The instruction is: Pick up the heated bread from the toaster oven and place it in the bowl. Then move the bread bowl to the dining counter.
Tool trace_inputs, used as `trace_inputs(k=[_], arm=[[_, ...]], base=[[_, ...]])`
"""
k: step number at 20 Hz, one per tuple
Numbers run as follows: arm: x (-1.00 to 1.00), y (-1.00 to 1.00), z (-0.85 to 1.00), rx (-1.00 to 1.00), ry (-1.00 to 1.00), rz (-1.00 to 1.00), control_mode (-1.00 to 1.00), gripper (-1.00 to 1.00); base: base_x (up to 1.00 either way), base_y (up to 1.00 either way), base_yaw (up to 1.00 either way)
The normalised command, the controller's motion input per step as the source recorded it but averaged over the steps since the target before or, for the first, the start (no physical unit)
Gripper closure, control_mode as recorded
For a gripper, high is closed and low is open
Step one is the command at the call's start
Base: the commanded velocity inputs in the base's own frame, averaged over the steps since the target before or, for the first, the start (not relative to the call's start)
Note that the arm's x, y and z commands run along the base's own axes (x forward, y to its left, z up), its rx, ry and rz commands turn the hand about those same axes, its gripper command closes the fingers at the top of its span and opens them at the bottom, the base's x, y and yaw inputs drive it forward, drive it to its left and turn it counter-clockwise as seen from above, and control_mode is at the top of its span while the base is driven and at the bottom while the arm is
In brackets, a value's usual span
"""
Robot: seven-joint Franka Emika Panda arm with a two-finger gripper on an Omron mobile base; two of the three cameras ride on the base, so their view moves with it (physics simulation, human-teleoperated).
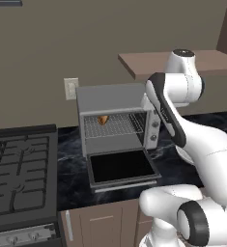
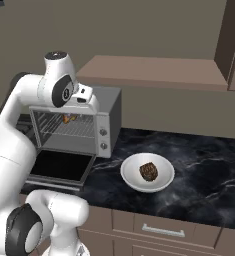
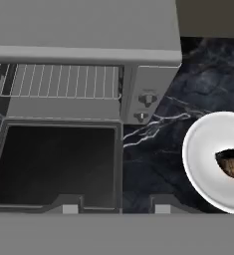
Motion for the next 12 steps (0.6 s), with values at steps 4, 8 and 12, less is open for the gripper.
trace_inputs(k=[4,8,12], arm=[[0.0,0.63,-0.19,-0.03,0.0,0.0,-1.0,-1.0],[-0.02,0.95,-0.71,0.0,-0.04,-0.01,-1.0,-1.0],[0.0,0.66,-0.7,0.04,-0.15,-0.12,-1.0,-1.0]], base=[[0.0,0.0,0.0],[0.0,0.0,0.0],[0.0,0.0,0.0]])
